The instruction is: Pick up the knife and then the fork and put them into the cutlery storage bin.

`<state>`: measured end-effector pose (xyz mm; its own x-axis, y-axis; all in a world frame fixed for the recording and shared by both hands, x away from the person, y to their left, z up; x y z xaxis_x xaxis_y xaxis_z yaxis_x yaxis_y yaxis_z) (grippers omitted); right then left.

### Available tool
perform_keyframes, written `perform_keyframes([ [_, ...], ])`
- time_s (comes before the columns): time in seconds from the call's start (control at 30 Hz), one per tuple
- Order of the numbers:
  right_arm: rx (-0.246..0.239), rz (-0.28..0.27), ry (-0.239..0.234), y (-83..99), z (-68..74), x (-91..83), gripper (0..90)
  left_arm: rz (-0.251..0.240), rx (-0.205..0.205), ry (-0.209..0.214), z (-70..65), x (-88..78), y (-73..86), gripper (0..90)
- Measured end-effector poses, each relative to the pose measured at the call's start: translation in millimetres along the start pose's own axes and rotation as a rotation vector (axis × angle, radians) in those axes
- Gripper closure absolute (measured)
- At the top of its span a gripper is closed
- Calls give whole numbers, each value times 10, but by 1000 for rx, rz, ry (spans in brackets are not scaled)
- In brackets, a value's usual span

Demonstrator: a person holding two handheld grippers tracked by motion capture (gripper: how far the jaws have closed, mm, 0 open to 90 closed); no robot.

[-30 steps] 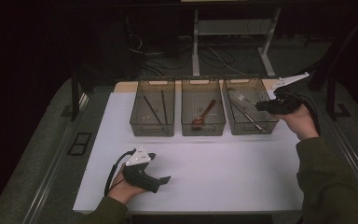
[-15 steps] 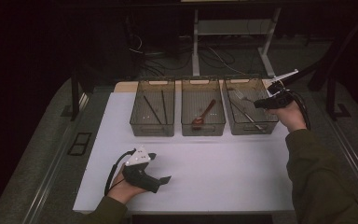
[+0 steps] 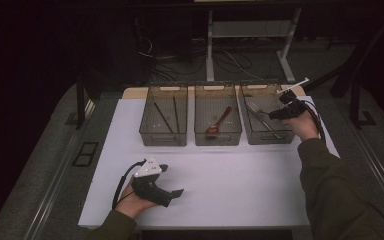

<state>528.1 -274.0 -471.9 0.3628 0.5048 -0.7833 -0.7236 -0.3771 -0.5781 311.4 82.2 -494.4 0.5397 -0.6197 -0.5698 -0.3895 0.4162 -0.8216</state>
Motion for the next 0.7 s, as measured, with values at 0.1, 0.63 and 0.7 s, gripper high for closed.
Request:
perform_keyframes([
  [0.1,1,16,9,6,14,41,806,-1,0,-1,6,-3,-2,0],
  [0.63,6,-91,-46,-53,74,-81,505,-19,2,-14,51,-25,-15,0],
  [0.7,4,-116,-63,-62,91,-127,474,-20,-3,-16,57,-27,-15,0],
])
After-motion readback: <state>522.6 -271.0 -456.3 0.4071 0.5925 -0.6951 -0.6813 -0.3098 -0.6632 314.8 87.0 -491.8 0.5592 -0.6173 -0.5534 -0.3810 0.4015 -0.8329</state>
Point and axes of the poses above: each handheld gripper's, and its own axes: x roughly forward along the jaws, y roughly out of its underside, z roughly to its left, the point moved 10 cm from there along x, roughly forward along the jaws, and after that the axes turned 11 degrees about -y, right-handed, at the moved point
